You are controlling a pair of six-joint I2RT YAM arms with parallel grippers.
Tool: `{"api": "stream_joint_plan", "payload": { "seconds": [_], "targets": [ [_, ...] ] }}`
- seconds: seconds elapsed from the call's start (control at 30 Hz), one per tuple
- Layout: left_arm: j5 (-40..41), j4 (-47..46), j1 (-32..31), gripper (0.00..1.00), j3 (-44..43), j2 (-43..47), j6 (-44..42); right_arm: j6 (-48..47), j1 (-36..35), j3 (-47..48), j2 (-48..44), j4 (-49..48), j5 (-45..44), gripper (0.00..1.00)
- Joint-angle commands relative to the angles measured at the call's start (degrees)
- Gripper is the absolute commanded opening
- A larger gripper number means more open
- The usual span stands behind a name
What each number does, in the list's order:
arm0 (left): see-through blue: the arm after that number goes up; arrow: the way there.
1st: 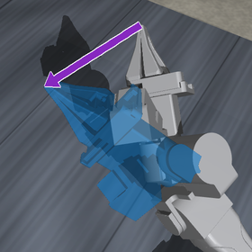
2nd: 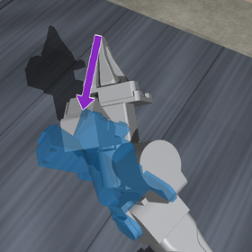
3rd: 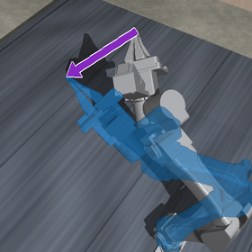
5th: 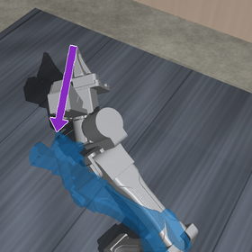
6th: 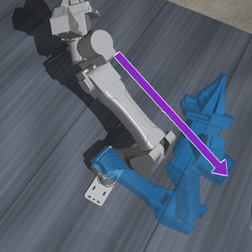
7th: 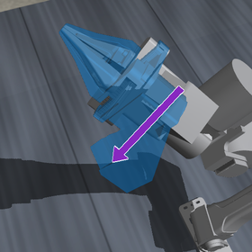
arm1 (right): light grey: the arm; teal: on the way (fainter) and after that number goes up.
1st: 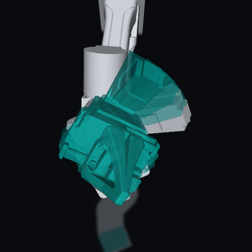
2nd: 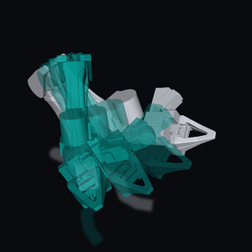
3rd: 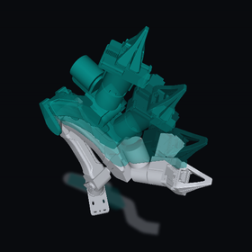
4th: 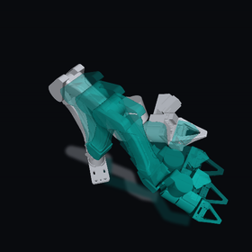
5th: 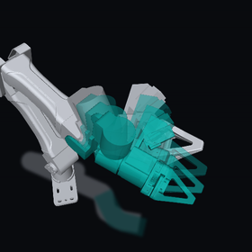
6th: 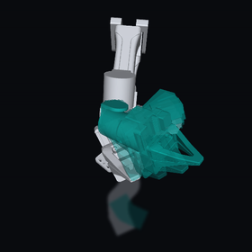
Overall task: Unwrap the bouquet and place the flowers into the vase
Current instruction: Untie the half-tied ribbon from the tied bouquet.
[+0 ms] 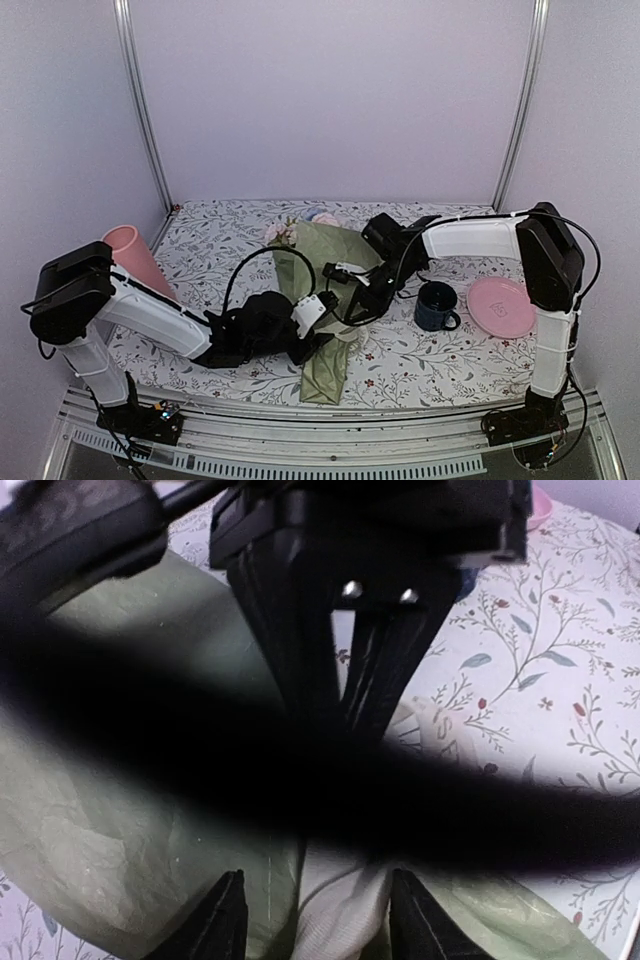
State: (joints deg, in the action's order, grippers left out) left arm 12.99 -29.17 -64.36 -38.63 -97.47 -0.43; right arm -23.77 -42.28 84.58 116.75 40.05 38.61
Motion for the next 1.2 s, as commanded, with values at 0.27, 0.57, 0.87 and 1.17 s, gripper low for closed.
{"api": "stream_joint_plan", "payload": {
  "seconds": [0.27, 0.57, 0.87, 1.17],
  "targets": [
    [6.3, 5.3, 2.1, 0.44, -2.9, -2.2, 0.8, -0.8, 8.8, -13.9, -15.3, -4.5, -0.3, 0.0],
    [13.0, 15.5, 2.3, 0.43, 2.7, 4.7, 12.0, -0.6, 9.7, -19.6, -15.3, -5.4, -3.5, 0.0],
    [9.1, 22.1, 2.1, 0.49, 5.3, 10.3, 19.3, -2.7, 9.7, -19.3, -15.5, -3.1, -6.9, 0.11],
    [-4.4, 24.1, 1.2, 0.51, 1.4, 15.8, 10.4, -4.7, 9.8, -9.2, -15.6, 1.0, -3.8, 0.33]
  ]
}}
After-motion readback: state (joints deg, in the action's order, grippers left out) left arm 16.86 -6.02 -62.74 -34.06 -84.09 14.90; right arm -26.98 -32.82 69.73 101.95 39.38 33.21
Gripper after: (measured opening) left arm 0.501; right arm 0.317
